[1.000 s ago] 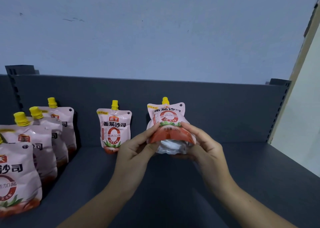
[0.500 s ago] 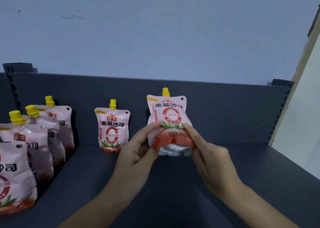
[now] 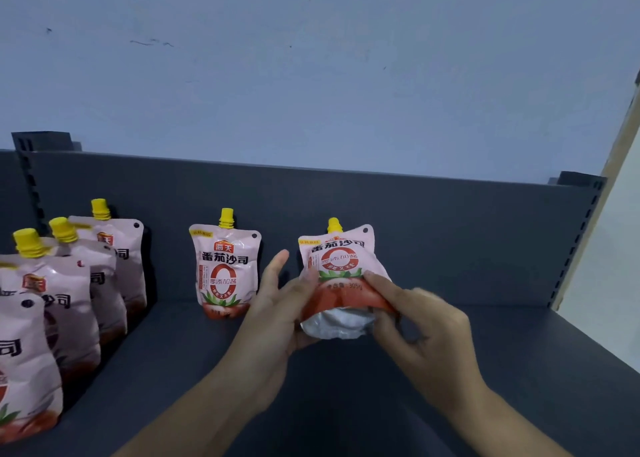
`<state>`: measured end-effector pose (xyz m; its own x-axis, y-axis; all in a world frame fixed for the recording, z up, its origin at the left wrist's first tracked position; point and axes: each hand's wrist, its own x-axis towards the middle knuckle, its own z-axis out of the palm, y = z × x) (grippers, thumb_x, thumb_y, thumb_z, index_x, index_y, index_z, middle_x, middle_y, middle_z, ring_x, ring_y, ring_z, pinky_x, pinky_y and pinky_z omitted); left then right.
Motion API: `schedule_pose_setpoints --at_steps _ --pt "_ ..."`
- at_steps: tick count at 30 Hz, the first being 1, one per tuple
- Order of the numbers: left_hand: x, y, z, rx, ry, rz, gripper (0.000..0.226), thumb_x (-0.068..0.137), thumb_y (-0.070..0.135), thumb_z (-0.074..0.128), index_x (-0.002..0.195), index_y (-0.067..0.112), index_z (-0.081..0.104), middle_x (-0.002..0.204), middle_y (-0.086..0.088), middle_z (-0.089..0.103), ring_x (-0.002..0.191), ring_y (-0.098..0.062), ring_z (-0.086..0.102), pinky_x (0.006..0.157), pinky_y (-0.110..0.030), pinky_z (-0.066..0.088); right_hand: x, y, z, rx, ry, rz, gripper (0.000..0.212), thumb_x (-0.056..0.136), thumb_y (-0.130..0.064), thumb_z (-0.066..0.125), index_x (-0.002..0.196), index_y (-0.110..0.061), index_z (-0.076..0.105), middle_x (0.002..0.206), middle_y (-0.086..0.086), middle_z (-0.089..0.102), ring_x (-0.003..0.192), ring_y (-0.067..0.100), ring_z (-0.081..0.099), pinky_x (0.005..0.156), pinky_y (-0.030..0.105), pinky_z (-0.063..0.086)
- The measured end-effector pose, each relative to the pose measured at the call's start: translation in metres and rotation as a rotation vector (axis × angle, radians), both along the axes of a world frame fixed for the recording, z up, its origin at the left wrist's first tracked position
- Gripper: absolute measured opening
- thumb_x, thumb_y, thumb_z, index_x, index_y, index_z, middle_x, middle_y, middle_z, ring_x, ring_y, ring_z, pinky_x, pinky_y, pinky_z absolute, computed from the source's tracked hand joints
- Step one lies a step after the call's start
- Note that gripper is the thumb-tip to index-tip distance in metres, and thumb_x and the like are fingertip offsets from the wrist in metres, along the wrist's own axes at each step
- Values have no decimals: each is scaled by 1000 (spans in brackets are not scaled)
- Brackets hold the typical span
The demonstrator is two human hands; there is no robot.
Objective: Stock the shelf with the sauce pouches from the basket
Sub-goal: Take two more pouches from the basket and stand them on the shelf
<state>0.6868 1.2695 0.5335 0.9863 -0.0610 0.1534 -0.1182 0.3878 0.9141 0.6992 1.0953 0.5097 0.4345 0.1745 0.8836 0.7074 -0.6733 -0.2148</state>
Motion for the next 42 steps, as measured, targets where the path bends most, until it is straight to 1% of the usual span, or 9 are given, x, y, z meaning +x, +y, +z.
schedule_pose_setpoints --at_steps 5,10,16,21,27,30,32,36,42 --pt "0 -3 0 -8 11 16 72 81 20 60 142 35 24 109 9 72 92 -13 71 61 -28 59 7 -7 13 -265 -221 -141 40 89 -53 46 103 -22 66 74 -4 43 66 11 35 64 26 27" --pt "1 -10 -2 -9 6 -8 71 83 17 58 142 34 24 105 11 73 91 -11 71 60 -27 58 22 2 17 -320 -230 100 20 90 -29 55 107 -18 56 104 -3 52 88 14 50 73 31 44" --pt "7 -8 -6 -54 67 -32 80 69 21 66 141 28 31 110 6 71 93 -14 71 63 -28 58 32 2 18 -412 -481 35 12 95 -20 51 99 -11 56 85 7 71 84 14 54 70 30 44" --pt "9 -14 5 -299 288 -337 25 69 18 64 88 4 73 84 -10 74 72 -21 71 79 -37 53 28 13 22 -331 -490 140 20 96 -15 42 91 -9 61 72 7 69 72 15 48 67 29 40" --pt "21 -14 2 -257 312 -255 16 79 18 61 88 7 67 76 -10 75 60 -21 71 59 -36 58 32 7 19 -545 -487 104 31 95 -19 48 81 -7 73 71 3 67 63 19 55 69 28 44" --pt "31 -9 -6 -175 288 -214 16 80 16 60 93 9 66 79 -11 75 63 -23 71 56 -34 57 31 -3 11 -518 -204 144 37 96 -40 44 95 -17 72 94 -2 67 85 11 55 80 23 41" --pt "37 -6 -13 -147 286 -217 28 74 17 63 100 9 64 86 -13 75 70 -28 71 67 -40 55 29 -2 8 -224 142 124 25 91 -46 49 106 -30 62 105 -13 59 97 4 54 84 20 44" --pt "50 -9 -25 -46 250 -151 33 78 15 64 111 13 64 101 -11 74 94 -30 70 87 -48 53 48 0 1 503 1289 473 42 78 -24 73 115 -16 56 108 -1 69 96 12 66 82 24 55" --pt "78 -6 -33 393 38 -143 31 83 16 65 114 20 61 104 2 73 94 -11 70 70 -18 55 76 -1 -31 578 1111 429 42 69 4 75 106 -8 60 99 7 74 90 17 71 71 23 56"
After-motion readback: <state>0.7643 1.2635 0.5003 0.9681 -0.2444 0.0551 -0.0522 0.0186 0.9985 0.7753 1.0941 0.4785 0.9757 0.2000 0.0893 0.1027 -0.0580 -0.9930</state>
